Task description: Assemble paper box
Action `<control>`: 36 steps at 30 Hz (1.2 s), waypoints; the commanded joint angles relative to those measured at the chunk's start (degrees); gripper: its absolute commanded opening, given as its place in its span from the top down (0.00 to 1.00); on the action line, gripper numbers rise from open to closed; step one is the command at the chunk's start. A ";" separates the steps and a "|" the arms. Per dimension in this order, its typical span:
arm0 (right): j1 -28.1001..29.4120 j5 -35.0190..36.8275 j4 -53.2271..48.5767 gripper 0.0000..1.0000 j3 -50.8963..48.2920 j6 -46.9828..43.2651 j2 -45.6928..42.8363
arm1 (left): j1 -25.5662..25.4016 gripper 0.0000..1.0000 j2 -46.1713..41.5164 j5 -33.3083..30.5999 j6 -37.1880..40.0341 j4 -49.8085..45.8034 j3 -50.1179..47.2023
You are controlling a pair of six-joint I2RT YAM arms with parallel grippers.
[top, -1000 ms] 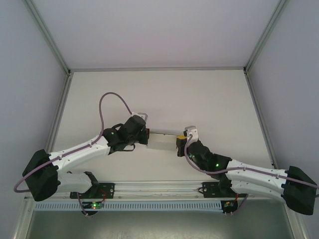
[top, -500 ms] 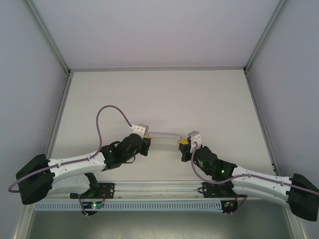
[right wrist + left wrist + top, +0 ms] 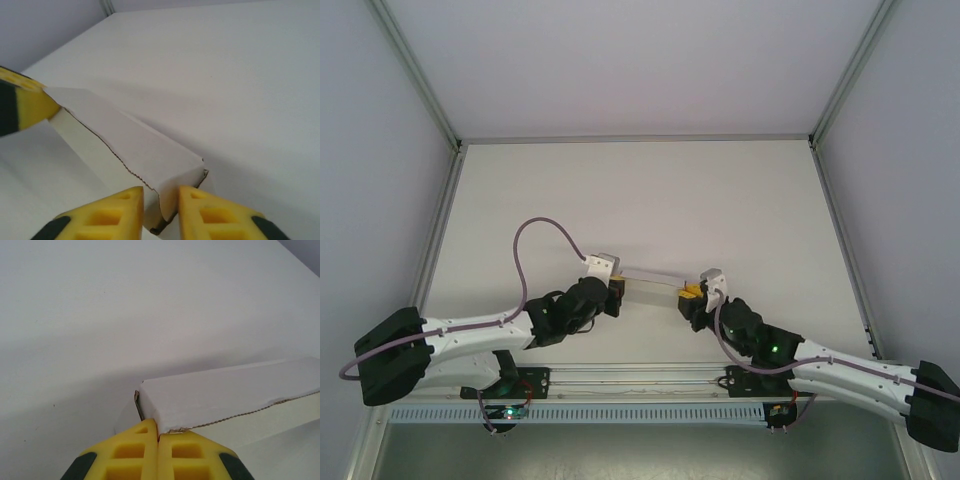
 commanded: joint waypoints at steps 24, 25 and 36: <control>-0.37 11.31 -30.02 0.02 15.88 14.19 -9.72 | -5.63 1.00 7.94 -3.82 -4.66 -16.50 2.72; -0.77 11.99 -30.81 0.01 16.95 14.03 -8.89 | -5.64 1.00 7.95 -3.86 -4.68 -16.58 2.77; -7.88 9.80 -31.22 0.01 21.87 12.07 3.66 | -5.98 1.00 8.41 -4.43 -4.77 -16.66 3.48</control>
